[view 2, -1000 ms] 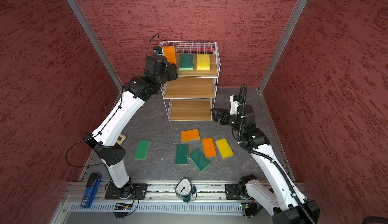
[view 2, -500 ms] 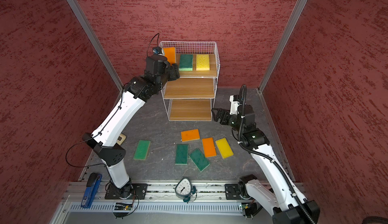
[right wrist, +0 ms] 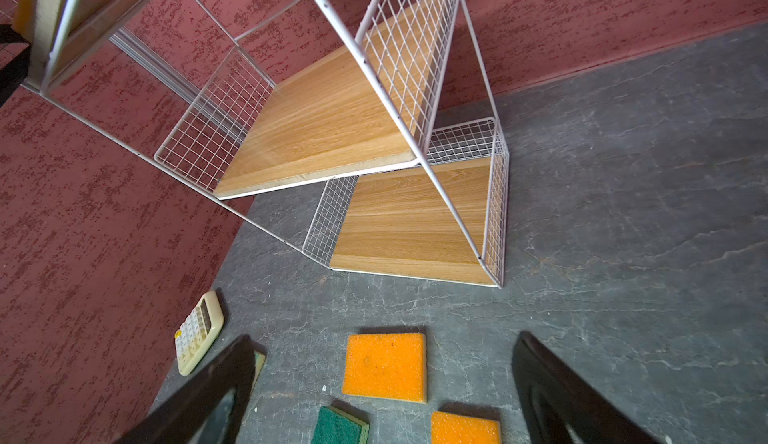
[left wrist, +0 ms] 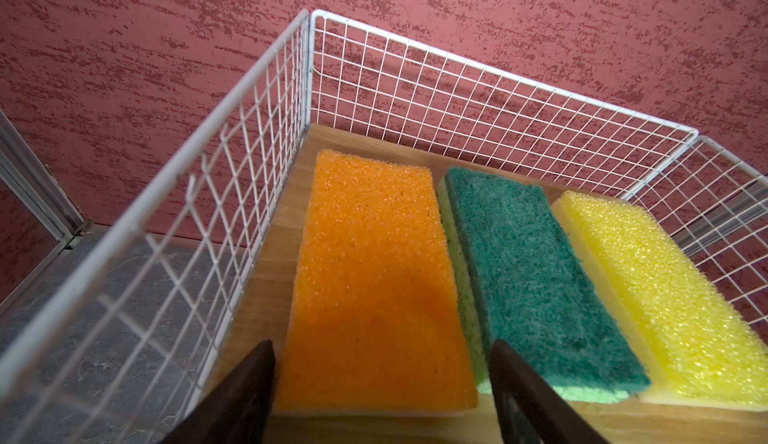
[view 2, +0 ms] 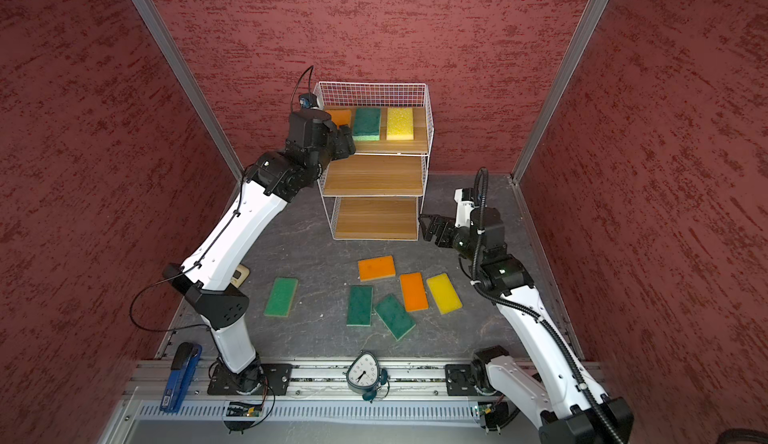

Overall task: Place and organize the cleaning sponges onto the shelf
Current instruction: 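Open the left gripper and release the orange sponge onto the top shelf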

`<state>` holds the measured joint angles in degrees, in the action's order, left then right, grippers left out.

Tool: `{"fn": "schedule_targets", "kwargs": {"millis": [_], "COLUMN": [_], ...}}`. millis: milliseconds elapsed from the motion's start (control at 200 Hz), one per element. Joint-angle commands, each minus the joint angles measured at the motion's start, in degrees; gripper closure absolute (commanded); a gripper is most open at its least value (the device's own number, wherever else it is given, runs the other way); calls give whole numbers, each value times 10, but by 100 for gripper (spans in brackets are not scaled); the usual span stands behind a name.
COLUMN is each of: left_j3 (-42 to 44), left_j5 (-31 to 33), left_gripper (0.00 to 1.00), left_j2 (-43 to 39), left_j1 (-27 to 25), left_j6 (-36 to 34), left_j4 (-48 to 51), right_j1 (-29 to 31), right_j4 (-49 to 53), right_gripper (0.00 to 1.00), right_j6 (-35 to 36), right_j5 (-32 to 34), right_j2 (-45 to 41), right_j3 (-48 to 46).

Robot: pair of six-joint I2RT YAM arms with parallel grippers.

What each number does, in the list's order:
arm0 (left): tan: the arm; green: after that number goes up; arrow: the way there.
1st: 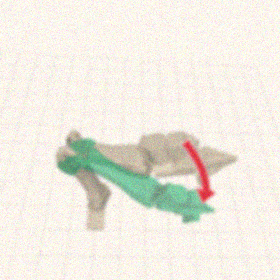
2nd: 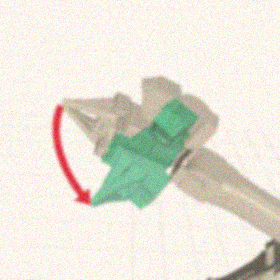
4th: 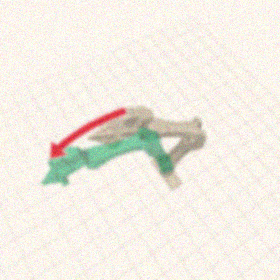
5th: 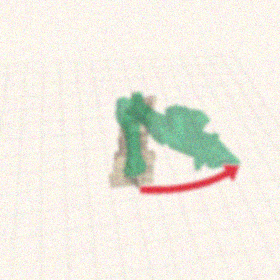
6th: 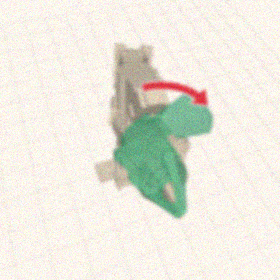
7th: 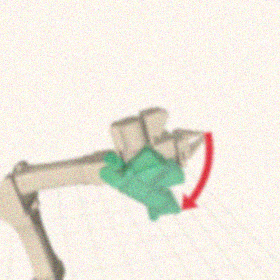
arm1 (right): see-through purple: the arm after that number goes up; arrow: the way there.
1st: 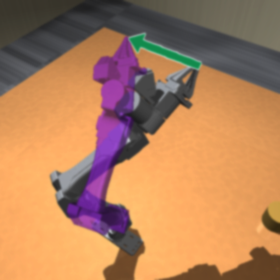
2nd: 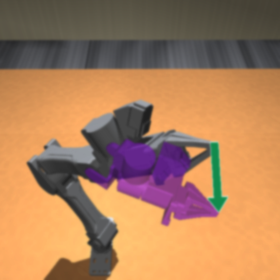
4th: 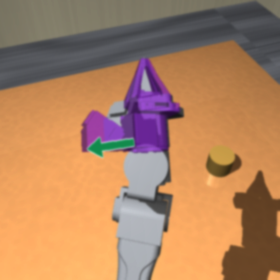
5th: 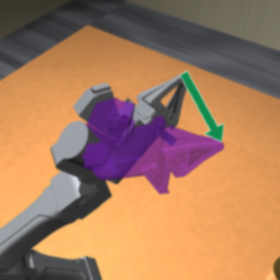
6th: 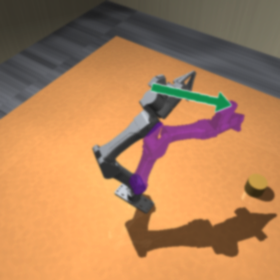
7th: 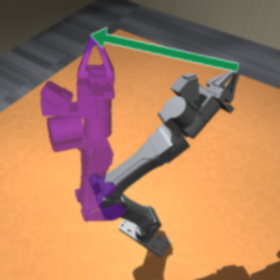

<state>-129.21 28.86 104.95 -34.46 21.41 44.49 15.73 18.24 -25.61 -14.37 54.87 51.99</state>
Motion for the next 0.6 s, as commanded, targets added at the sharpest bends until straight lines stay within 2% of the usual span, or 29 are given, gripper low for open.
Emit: {"fn": "schedule_targets", "kwargs": {"millis": [0,291,596], "left_j3": [-3,-3,15], "left_j5": [22,27,111], "left_gripper": [18,18,18], "left_j2": [-1,-15,-46], "left_j1": [11,-7,-50], "left_j6": [20,22,21], "left_j4": [44,45,37], "right_j1": [4,5,4], "right_j4": [-15,-13,-9], "right_gripper": [3,3,3], "right_j6": [-1,2,5], "right_j5": [-5,1,1], "right_j2": [-5,-6,-14], "right_j3": [-8,-8,-9]}}
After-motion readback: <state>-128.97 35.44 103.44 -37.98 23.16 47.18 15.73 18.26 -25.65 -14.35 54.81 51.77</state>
